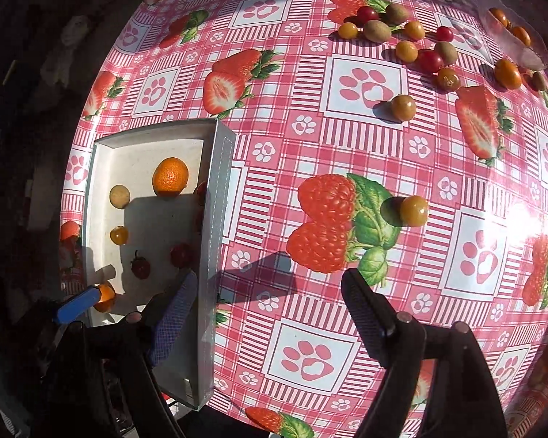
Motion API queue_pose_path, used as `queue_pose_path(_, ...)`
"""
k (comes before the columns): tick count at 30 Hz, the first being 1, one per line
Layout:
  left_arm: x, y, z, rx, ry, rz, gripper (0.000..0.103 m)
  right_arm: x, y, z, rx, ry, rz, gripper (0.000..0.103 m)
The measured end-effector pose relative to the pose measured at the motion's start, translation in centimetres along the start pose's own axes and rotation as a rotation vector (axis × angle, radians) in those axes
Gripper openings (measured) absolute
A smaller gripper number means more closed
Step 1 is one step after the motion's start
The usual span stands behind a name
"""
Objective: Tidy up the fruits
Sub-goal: 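Move both open grippers back toward the yellow tomatoes, then grasp a yellow tomato with the right gripper while the left grasps another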
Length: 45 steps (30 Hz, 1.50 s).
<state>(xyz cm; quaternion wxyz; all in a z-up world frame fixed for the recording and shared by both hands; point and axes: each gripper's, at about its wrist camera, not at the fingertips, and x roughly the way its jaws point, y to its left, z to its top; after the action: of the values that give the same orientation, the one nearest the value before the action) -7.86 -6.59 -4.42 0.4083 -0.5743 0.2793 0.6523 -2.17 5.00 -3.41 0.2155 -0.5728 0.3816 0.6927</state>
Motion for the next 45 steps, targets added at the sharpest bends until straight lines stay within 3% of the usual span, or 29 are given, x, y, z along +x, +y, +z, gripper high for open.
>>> queue_pose_path(9, -1.7, -4.6, 3.5, 0.106, -0.035, -0.025, 0.081, -1.2, -6.5, -2.5, 0.134, -0.018, -0.034, 0.084)
queue_pose_path(21, -1.4, -8.3, 9.4, 0.146, -0.061, -0.034, 0.081, -1.6, -10.2, -3.8, 0.168, -0.048, -0.056, 0.084)
queue_pose_path(33, 3.1, -11.2, 15.3, 0.188, -0.050, -0.031, 0.081, -0.5, -10.4, -2.2, 0.119, -0.091, -0.044, 0.084)
queue_pose_path(41, 6.9, -13.7, 17.8, 0.221, -0.053, -0.056, 0.081, -0.4, -9.4, -0.7, 0.075, -0.189, -0.048, 0.083)
queue_pose_path(44, 7.9, -14.3, 18.4, 0.228, -0.054, -0.060, 0.080, 0.0, -9.2, -0.3, 0.073, -0.209, -0.038, 0.074)
queue_pose_path(45, 8.3, -14.4, 18.6, 0.230, -0.052, -0.064, 0.073, 0.2, -9.1, -0.2, 0.072, -0.209, -0.032, 0.071)
